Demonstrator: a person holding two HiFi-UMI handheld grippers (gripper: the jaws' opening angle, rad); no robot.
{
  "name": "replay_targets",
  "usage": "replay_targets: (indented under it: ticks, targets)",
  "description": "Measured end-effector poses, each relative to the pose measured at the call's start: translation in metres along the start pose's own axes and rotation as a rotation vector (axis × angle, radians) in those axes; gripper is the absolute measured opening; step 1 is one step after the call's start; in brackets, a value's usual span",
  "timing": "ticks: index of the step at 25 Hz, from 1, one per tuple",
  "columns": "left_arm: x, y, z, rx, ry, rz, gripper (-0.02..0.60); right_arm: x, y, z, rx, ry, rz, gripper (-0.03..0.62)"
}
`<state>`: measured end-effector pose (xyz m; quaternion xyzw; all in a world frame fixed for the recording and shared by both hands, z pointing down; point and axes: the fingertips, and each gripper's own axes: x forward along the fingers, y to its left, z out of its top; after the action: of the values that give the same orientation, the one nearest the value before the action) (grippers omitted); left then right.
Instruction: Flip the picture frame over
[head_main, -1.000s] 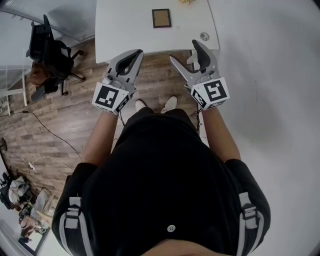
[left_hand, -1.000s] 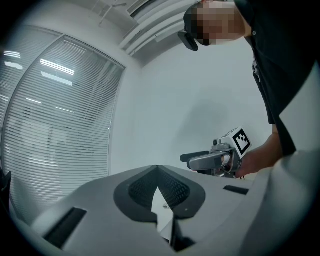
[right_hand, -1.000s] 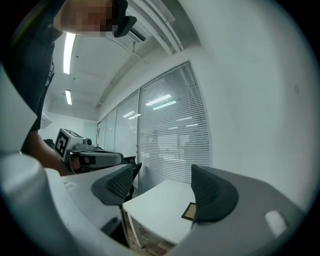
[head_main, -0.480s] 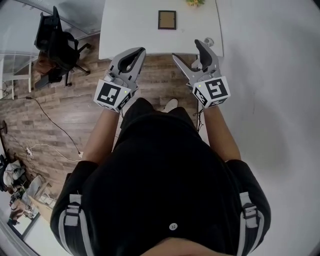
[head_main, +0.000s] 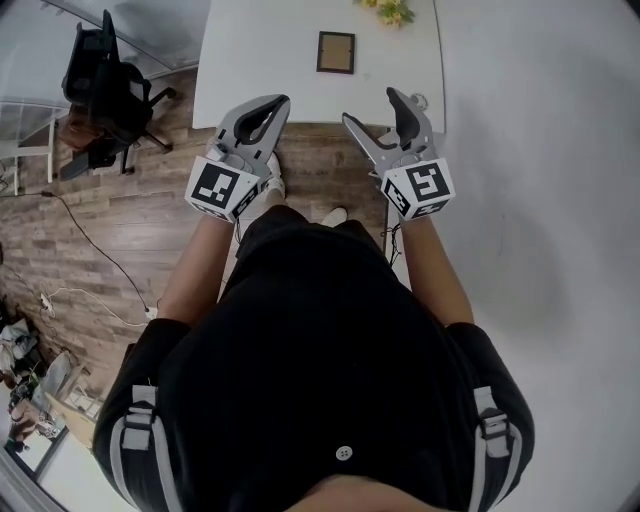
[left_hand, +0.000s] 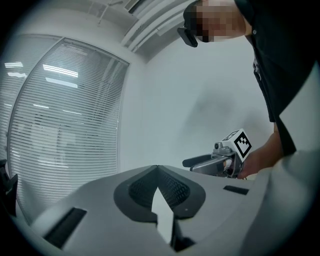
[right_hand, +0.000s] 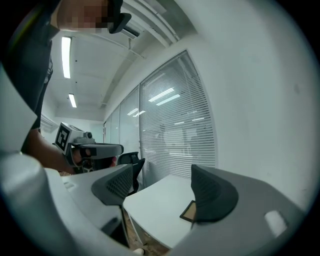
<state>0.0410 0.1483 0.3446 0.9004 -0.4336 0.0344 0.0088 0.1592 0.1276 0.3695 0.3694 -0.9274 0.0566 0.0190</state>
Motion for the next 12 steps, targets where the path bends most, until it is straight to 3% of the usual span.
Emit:
replay_targets:
  ticks: [12]
  targets:
    - [0.058, 0.135, -0.008, -0.054, -0.017, -0.119, 0.005, 0.136, -0.038, -0.008, 0.008, 0.107, -0.107, 0.364]
